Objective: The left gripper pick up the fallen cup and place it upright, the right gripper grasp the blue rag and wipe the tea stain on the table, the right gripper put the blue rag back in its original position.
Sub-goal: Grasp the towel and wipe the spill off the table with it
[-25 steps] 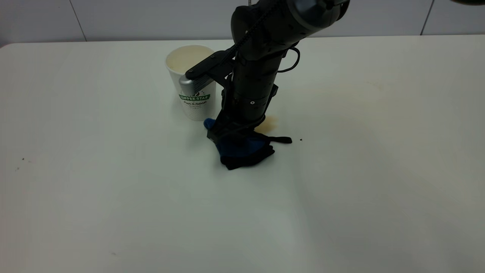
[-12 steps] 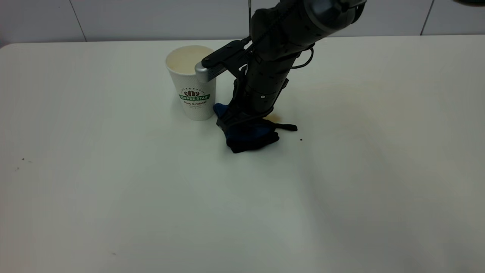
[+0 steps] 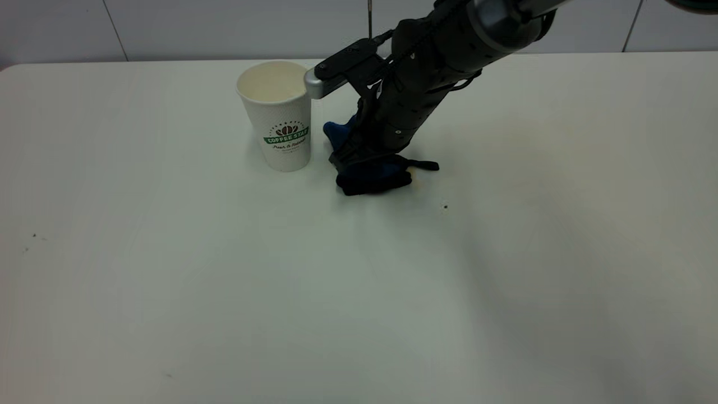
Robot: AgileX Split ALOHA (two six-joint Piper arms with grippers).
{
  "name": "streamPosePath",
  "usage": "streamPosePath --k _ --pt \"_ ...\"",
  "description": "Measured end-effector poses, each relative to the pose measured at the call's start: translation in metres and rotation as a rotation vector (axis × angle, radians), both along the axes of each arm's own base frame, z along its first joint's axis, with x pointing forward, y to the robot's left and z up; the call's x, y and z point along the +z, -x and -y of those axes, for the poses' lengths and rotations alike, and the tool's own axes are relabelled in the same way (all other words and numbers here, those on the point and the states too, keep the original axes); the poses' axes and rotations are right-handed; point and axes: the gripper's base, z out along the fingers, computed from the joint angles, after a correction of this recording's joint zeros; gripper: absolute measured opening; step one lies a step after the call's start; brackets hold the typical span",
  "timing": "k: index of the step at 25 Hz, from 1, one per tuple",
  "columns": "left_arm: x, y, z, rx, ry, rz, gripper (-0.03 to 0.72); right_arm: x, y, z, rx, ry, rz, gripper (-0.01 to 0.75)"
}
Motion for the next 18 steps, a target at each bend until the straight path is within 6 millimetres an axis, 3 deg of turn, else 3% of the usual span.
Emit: streamPosePath --k 9,15,18 --pt "0.000 0.000 0.000 0.000 0.000 0.000 0.238 -0.002 -0.027 0.077 -0.198 -0.012 -0.074 0.075" --pt "0.000 0.000 0.000 0.000 0.000 0.000 0.238 0.001 -0.033 0.140 -0.318 0.023 -0.222 0.079" --pt "0.000 0.000 0.000 0.000 0.000 0.000 0.238 0.003 -0.031 0.154 -0.331 0.045 -0.287 0.081"
